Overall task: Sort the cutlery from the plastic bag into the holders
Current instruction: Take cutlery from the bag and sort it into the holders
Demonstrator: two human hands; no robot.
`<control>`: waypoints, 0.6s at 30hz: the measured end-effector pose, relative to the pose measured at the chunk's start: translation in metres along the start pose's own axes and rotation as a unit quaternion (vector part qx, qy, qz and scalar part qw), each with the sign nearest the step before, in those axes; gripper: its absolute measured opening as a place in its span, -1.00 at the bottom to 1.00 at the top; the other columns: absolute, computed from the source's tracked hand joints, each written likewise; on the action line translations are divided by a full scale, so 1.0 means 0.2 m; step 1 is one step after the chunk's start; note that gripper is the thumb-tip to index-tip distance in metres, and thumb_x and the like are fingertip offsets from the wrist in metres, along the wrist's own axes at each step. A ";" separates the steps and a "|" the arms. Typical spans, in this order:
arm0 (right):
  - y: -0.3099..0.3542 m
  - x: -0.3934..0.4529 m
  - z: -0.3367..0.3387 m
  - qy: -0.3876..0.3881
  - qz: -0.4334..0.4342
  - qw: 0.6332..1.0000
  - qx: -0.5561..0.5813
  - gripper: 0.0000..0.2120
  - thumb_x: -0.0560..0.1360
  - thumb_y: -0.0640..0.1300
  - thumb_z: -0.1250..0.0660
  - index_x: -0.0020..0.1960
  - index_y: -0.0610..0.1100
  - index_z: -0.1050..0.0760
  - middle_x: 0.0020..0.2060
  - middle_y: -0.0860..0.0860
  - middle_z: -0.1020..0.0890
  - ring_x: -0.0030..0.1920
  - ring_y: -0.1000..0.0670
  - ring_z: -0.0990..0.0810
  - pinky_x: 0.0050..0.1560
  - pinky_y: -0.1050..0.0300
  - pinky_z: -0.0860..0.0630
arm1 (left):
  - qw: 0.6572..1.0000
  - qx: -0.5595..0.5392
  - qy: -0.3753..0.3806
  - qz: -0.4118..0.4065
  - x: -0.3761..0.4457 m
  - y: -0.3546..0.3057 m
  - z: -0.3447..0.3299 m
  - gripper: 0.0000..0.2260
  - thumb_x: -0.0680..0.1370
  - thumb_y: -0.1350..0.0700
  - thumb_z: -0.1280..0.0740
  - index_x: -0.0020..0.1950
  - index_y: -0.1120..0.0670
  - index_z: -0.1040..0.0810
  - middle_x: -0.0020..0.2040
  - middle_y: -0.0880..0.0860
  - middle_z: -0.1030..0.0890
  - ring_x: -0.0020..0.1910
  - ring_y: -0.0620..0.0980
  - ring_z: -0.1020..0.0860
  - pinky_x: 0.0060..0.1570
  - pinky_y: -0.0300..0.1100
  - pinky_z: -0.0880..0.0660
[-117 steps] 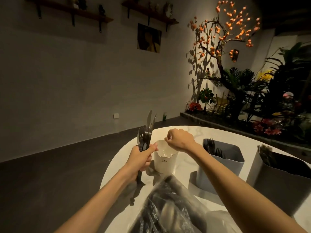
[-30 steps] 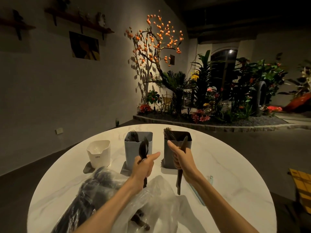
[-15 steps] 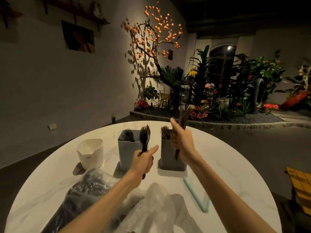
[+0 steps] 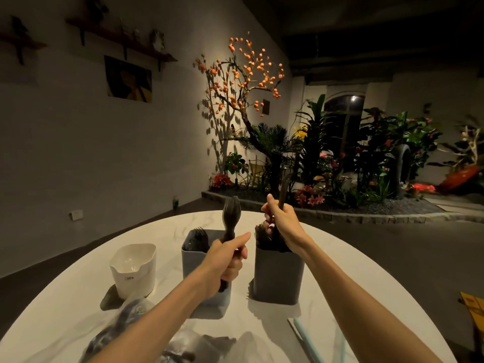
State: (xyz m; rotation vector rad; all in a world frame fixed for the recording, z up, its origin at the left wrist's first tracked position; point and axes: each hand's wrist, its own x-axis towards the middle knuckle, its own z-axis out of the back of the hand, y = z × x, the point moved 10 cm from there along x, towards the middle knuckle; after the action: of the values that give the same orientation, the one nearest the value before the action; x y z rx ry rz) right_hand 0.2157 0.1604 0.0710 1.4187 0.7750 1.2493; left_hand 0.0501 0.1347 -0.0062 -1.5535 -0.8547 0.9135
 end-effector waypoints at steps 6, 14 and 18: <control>-0.09 0.03 -0.03 0.022 -0.016 1.000 -0.001 -0.59 0.64 0.16 -0.18 -0.01 -0.18 -0.55 -0.40 -0.01 -0.45 -0.39 0.08 -0.43 -0.35 0.23 -0.36 | 1.000 0.000 -0.012 0.024 0.04 0.08 0.04 -0.58 0.59 -0.08 -0.36 -0.38 0.13 -0.53 -0.48 0.05 -0.39 -0.57 -0.11 -0.25 -0.52 -0.30 -0.19; -0.11 0.02 -0.04 0.014 -0.027 1.000 -0.004 -0.55 0.62 0.20 -0.18 0.03 -0.18 -0.56 -0.41 0.01 -0.50 -0.36 0.10 -0.50 -0.27 0.27 -0.47 | 1.000 0.011 0.005 0.024 0.04 0.11 0.04 -0.57 0.60 -0.08 -0.35 -0.40 0.12 -0.54 -0.48 0.05 -0.37 -0.56 -0.11 -0.24 -0.50 -0.29 -0.18; -0.10 0.00 -0.04 0.016 -0.019 1.000 -0.008 -0.57 0.62 0.17 -0.22 0.03 -0.20 -0.57 -0.35 -0.02 -0.53 -0.28 0.05 -0.53 -0.25 0.29 -0.47 | 1.000 0.014 -0.004 0.021 0.04 0.10 0.07 -0.57 0.60 -0.07 -0.34 -0.40 0.11 -0.54 -0.49 0.04 -0.38 -0.56 -0.11 -0.25 -0.50 -0.29 -0.19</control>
State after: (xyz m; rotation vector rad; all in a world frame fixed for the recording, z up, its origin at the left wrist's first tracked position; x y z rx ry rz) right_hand 0.2112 0.1673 0.0521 1.3676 0.8080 1.2491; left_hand 0.0429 0.1444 -0.0283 -1.5486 -0.8138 0.9582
